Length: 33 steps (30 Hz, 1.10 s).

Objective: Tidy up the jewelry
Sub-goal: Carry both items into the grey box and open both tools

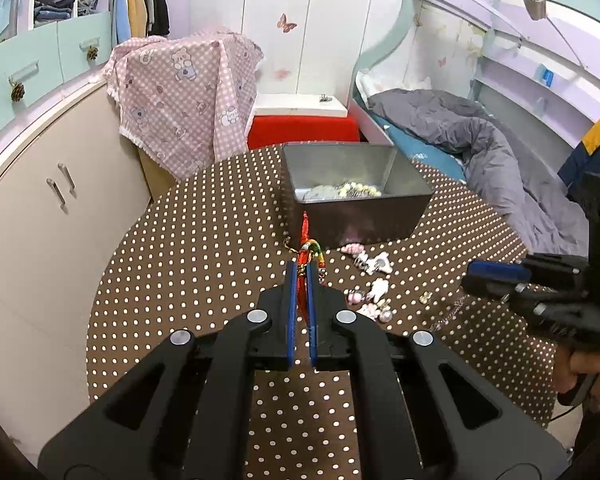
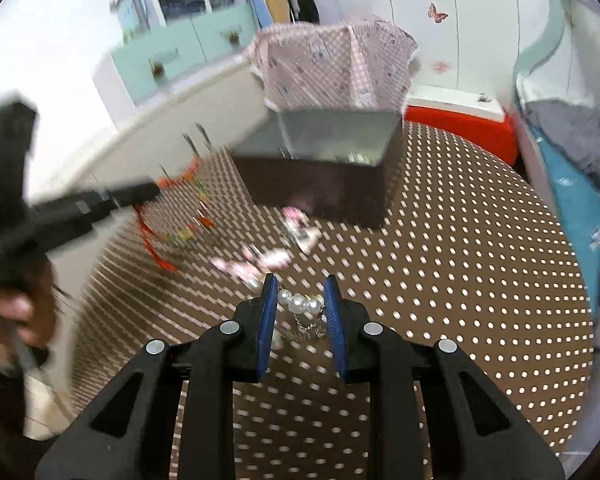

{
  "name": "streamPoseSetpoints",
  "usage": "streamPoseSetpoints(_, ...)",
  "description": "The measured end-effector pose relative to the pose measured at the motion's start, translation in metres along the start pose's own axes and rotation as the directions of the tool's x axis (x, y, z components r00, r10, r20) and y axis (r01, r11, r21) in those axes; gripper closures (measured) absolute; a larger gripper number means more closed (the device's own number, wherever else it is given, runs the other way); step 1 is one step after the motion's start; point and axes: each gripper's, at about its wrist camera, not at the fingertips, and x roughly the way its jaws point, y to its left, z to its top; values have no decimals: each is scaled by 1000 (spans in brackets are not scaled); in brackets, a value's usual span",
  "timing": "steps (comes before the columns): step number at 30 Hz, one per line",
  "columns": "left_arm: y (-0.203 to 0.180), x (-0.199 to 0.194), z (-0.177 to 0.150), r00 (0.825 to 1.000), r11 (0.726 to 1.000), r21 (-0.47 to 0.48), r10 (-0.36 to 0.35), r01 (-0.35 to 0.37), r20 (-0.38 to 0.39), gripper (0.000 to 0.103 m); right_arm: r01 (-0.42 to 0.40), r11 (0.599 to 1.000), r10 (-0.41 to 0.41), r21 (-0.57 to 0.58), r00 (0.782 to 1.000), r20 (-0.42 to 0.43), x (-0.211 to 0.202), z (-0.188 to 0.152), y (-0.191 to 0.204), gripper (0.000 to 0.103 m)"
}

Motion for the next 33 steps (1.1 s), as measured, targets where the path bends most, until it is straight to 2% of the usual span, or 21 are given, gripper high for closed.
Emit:
streamPoseSetpoints(4,-2,-10,7,1000,1000,10,-4,4,28,98,-76,997,74,32,996,41,-14,22,-5,81)
streamPoseSetpoints(10,-7,-25,22,997,999,28,-23,20,73,98,-113,993,110,23,989,98,-36,47,4,81)
streamPoseSetpoints(18,-13,-40,60,987,998,50,-55,48,152,98,-83,995,92,-51,978,186,-61,97,16,81)
streamPoseSetpoints(25,-13,-34,105,980,997,40,-75,68,187,98,-42,994,64,-98,971,231,-69,144,24,81)
streamPoseSetpoints(33,-17,-16,134,980,994,27,-104,101,170,98,-52,995,68,-82,976,208,-47,173,16,81)
